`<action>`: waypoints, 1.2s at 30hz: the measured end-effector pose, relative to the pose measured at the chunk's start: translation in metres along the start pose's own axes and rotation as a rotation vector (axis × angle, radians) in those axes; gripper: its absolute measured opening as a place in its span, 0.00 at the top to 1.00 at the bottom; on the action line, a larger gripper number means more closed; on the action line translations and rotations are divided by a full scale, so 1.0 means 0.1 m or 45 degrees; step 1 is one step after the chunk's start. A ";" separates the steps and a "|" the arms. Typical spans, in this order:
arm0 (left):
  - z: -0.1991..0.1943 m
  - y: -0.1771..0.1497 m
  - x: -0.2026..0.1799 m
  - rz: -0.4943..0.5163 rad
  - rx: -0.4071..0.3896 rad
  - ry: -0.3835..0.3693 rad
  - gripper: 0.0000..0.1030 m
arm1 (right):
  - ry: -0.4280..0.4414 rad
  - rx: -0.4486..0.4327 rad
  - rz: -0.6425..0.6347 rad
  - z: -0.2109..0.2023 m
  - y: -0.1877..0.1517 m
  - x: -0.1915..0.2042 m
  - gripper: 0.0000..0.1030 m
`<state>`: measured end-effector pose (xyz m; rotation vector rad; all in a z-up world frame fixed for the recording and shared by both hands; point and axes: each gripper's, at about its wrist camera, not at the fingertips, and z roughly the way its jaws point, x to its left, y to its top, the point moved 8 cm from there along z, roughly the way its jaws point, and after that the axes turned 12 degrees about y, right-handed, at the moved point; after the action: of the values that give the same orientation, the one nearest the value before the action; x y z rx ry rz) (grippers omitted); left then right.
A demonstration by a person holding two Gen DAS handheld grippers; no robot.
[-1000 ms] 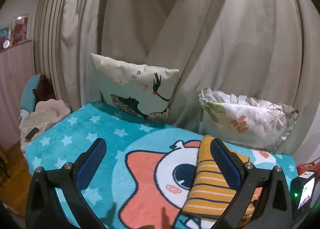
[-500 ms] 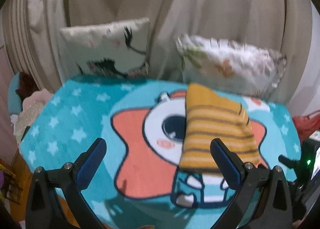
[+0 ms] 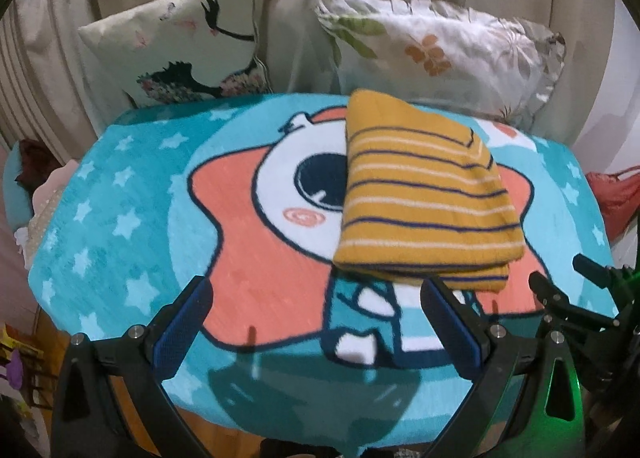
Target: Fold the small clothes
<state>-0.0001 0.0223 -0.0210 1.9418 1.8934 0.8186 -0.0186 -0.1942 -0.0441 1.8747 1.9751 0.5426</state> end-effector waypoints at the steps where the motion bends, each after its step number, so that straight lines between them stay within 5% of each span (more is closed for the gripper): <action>1: 0.01 -0.01 -0.01 0.005 0.007 0.000 0.00 | 0.000 0.000 0.001 0.00 -0.01 0.00 0.31; 36: 0.32 -0.28 -0.13 0.054 0.159 -0.004 0.00 | 0.039 0.048 0.017 0.24 -0.02 0.04 0.27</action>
<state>-0.0034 0.0172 -0.0647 2.0619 1.9503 0.7240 -0.0088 -0.1901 -0.0655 1.9138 2.0072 0.5450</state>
